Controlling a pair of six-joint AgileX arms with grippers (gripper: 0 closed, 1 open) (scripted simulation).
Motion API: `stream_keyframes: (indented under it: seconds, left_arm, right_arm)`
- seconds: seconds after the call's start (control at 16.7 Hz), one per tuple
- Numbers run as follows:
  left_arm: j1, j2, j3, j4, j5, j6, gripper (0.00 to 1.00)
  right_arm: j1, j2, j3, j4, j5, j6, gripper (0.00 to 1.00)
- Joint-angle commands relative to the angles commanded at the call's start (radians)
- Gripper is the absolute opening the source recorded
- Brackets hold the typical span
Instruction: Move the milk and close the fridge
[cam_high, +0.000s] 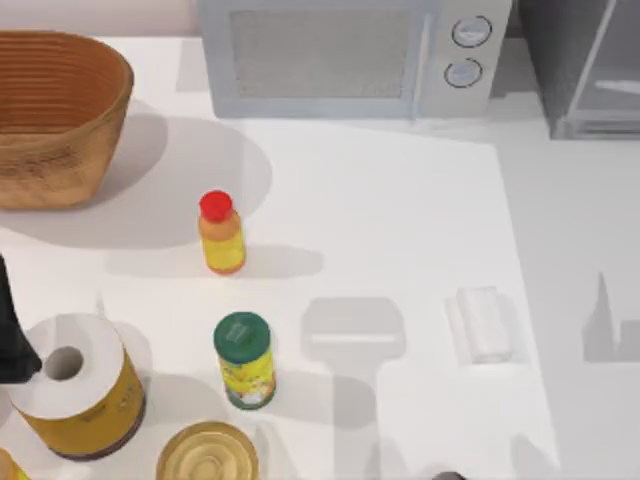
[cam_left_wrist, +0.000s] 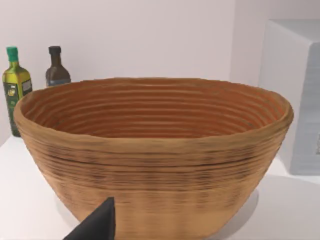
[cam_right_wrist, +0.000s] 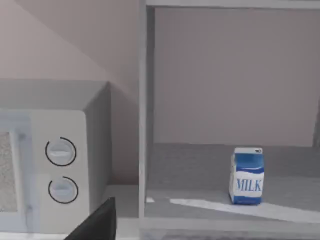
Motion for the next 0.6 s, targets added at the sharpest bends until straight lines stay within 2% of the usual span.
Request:
stream_keyframes:
  seconds: [0.18, 0.6]
  left_arm:
    - [0.000, 0.000, 0.000, 0.000, 0.000, 0.000, 1.00]
    - [0.000, 0.000, 0.000, 0.000, 0.000, 0.000, 1.00]
  right_arm:
    - [0.008, -0.072, -0.090, -0.071, 0.023, 0.011, 1.00]
    - [0.007, -0.074, -0.097, -0.080, 0.025, 0.012, 1.00]
